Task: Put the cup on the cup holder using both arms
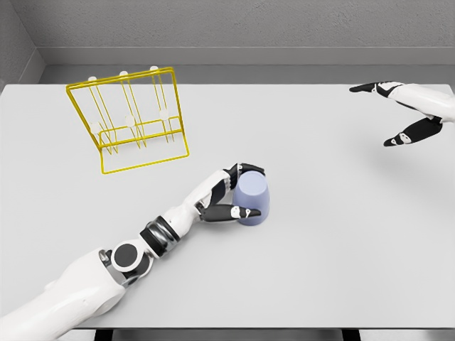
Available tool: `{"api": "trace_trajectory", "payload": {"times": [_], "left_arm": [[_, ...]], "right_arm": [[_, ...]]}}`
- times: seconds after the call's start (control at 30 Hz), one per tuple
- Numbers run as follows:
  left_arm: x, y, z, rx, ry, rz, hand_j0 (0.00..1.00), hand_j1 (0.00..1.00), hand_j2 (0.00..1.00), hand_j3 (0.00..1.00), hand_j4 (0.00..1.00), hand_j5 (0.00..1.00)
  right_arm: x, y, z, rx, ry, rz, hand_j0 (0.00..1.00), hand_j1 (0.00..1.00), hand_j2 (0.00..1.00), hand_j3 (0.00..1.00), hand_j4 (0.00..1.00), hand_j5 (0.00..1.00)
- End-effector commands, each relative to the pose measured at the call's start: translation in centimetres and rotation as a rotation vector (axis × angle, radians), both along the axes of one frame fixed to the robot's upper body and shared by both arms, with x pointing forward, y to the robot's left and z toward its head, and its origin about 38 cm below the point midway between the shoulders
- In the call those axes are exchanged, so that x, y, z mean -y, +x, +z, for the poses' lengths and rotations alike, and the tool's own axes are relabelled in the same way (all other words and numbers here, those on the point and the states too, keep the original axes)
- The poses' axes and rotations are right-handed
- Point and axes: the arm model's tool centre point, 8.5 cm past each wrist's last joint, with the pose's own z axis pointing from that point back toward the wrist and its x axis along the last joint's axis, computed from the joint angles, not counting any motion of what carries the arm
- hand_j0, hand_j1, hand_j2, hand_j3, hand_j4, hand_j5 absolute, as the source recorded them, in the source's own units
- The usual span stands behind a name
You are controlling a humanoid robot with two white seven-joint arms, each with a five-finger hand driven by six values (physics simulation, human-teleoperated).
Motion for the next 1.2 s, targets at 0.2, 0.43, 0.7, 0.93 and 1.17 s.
{"api": "trace_trajectory", "payload": {"times": [0.2, 0.43, 0.7, 0.93, 1.17], "left_arm": [[-0.1, -0.1, 0.5, 0.009, -0.02, -0.001, 0.34, 0.34, 0.34, 0.34, 0.34, 0.34], [-1.4, -0.5, 4.2, 0.077, -0.068, -0.015, 0.34, 0.34, 0.34, 0.34, 0.34, 0.34], [-6.9, -0.6, 9.1, 0.146, -0.071, 0.012, 0.33, 0.33, 0.33, 0.33, 0.33, 0.33], [-8.3, 0.3, 11.1, 0.188, -0.09, 0.05, 0.33, 0.33, 0.33, 0.33, 0.33, 0.33], [-10.1, 1.7, 13.4, 0.234, -0.084, 0.085, 0.32, 0.32, 0.32, 0.32, 0.32, 0.32]], "right_arm": [[0.3, -0.1, 0.3, 0.002, 0.002, -0.008, 1.0, 1.0, 1.0, 1.0, 1.0, 1.0], [0.4, 0.0, 0.4, 0.005, 0.001, -0.01, 1.0, 1.0, 1.0, 1.0, 1.0, 1.0], [0.5, 0.0, 0.4, 0.005, 0.0, -0.012, 1.0, 1.0, 1.0, 1.0, 1.0, 1.0], [0.5, 0.0, 0.5, 0.006, 0.0, -0.012, 1.0, 1.0, 1.0, 1.0, 1.0, 1.0], [0.5, 0.0, 0.4, 0.005, 0.0, -0.012, 1.0, 1.0, 1.0, 1.0, 1.0, 1.0]]}}
